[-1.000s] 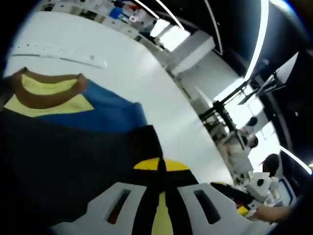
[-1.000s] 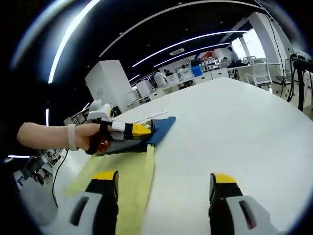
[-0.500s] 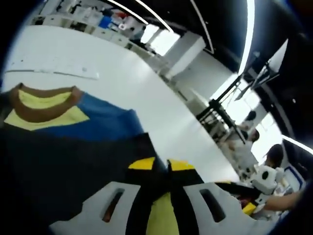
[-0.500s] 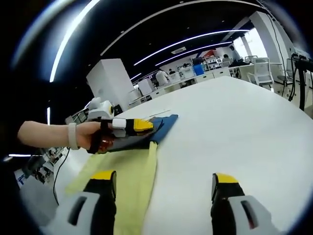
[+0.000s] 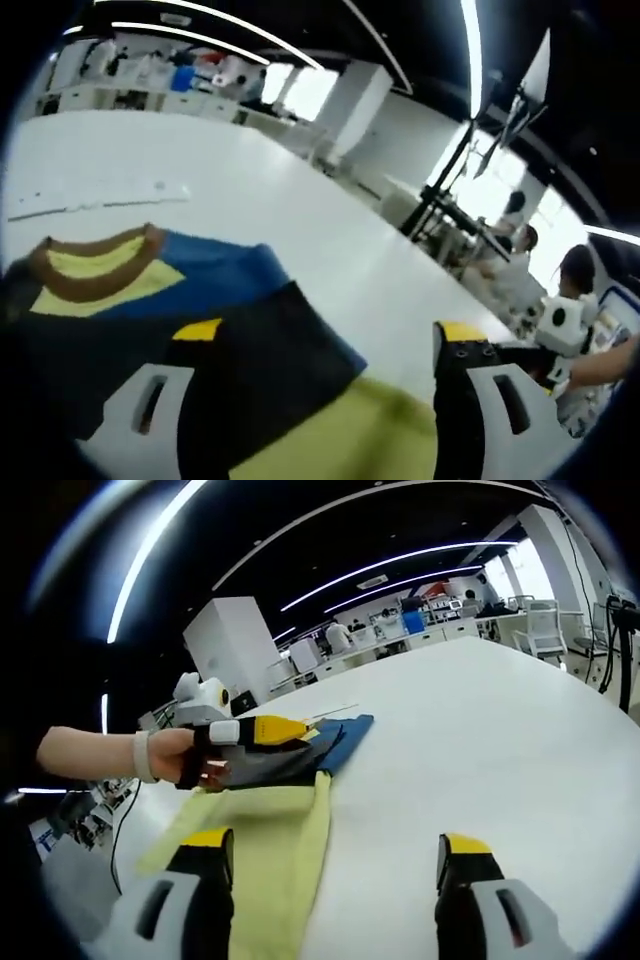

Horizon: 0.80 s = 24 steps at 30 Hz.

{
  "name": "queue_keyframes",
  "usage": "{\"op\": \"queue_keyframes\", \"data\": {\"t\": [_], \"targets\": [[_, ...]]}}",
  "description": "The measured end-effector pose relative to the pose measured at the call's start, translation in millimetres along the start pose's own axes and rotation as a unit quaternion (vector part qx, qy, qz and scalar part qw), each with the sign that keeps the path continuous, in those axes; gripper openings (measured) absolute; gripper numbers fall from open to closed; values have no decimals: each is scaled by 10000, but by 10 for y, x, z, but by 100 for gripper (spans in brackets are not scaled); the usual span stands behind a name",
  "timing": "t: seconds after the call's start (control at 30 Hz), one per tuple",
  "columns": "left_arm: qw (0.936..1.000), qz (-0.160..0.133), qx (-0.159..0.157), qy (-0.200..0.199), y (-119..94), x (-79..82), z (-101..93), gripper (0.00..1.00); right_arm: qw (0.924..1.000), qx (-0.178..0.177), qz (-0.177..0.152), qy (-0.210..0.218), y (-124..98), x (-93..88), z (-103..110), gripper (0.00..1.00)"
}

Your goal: Fold the garment on the visible template until the final outline fits inside the template.

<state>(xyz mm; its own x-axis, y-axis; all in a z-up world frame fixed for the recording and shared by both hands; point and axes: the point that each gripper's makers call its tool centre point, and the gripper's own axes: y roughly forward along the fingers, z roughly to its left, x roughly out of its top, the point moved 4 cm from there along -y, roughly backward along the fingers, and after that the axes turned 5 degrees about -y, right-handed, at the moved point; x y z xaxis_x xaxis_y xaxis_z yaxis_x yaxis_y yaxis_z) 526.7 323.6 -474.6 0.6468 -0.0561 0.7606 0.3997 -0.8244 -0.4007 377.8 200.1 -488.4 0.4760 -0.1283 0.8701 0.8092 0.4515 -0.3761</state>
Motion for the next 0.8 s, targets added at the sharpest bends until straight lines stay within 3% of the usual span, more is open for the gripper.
{"op": "queue_keyframes", "data": {"t": [0.23, 0.43, 0.8], "targets": [[10000, 12, -9, 25, -94, 10, 6, 87, 10000, 26, 12, -19, -1, 24, 10, 84], [9998, -138, 113, 9, -305, 23, 21, 86, 10000, 72, 47, 8, -2, 36, 34, 83], [9981, -301, 529, 103, -909, 11, 187, 83, 9995, 245, 95, -167, -5, 128, 134, 83]]}}
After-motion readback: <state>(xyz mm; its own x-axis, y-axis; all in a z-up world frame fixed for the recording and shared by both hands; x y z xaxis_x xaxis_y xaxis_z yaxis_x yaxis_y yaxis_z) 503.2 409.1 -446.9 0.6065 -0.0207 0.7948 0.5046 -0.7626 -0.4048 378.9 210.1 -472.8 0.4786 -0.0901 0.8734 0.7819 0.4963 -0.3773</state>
